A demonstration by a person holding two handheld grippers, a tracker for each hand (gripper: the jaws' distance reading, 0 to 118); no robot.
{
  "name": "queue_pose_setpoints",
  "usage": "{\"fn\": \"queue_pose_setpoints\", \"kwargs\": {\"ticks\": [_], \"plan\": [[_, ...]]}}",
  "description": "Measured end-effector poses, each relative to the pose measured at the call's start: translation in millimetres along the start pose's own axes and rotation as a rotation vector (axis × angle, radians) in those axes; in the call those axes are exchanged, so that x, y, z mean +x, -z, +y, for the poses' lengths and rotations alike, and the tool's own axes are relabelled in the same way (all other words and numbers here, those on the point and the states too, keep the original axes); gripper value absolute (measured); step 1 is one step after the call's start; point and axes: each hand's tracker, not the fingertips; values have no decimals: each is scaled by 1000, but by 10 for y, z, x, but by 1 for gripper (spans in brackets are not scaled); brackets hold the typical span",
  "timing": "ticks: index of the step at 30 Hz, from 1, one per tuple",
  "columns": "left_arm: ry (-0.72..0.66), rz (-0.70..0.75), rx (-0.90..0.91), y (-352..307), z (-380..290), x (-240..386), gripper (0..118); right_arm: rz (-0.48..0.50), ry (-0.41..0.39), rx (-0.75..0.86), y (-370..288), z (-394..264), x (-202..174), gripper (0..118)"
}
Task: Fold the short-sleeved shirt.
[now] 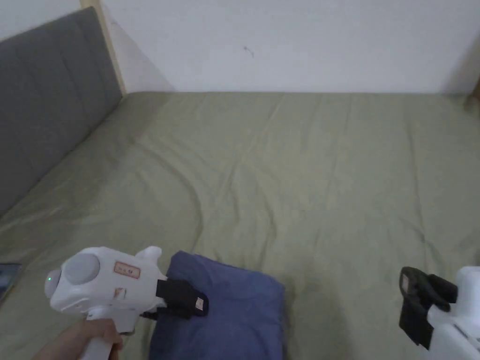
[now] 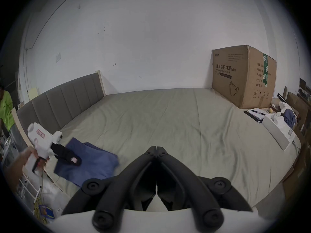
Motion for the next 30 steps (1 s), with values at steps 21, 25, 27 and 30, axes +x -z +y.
{"fn": "queue_pose_setpoints", "kwargs": {"ticks": [21, 25, 27, 30], "plan": [[25, 671, 54, -1260, 727, -1518, 71, 1, -132, -127, 388, -67, -389, 0], [50, 737, 57, -1286, 575, -1446, 106, 11, -129, -146, 385, -88, -369, 0], [35, 673, 132, -1382, 480, -1366, 109, 25, -130, -163, 383, -88, -346, 0], [4, 600, 227, -1546, 335, -1181, 109, 33, -127, -168, 351, -103, -315, 0]]}}
